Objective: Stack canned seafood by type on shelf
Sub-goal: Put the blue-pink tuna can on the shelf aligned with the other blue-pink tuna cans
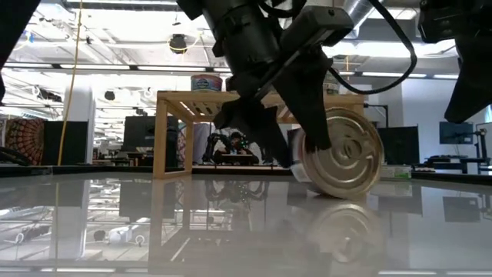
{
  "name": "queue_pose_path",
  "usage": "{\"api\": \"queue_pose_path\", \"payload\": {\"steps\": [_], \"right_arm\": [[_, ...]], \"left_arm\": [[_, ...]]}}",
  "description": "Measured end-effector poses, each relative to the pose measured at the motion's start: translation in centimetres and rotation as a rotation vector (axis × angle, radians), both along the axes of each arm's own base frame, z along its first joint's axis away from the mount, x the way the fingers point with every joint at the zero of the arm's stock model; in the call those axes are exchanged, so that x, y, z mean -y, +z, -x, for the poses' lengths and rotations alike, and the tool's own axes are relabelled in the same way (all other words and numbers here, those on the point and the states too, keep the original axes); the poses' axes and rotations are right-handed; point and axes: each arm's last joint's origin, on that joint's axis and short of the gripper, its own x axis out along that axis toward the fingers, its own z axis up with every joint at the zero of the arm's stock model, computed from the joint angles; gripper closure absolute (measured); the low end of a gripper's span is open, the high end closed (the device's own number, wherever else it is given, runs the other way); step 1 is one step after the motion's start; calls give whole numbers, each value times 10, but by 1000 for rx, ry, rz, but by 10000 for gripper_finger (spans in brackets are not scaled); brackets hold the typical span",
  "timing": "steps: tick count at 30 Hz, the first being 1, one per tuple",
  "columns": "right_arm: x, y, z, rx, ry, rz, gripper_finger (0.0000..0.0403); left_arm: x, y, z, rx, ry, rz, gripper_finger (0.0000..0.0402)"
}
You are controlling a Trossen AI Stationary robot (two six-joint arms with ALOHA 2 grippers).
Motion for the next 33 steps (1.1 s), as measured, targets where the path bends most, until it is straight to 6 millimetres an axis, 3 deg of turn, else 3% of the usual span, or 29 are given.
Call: {"api": "queue_pose_path", "payload": {"steps": [14, 28, 33], "right_arm": [[-3, -1, 6, -23, 31, 22, 358], [-13, -2, 19, -48, 73, 38, 364], [-15, -2, 23, -49, 75, 35, 373]], "left_arm": [[0, 5, -7, 75, -19, 68, 389], [-6, 18, -7, 103, 101, 198, 391], [-2, 21, -9, 115, 40, 271, 389]]}}
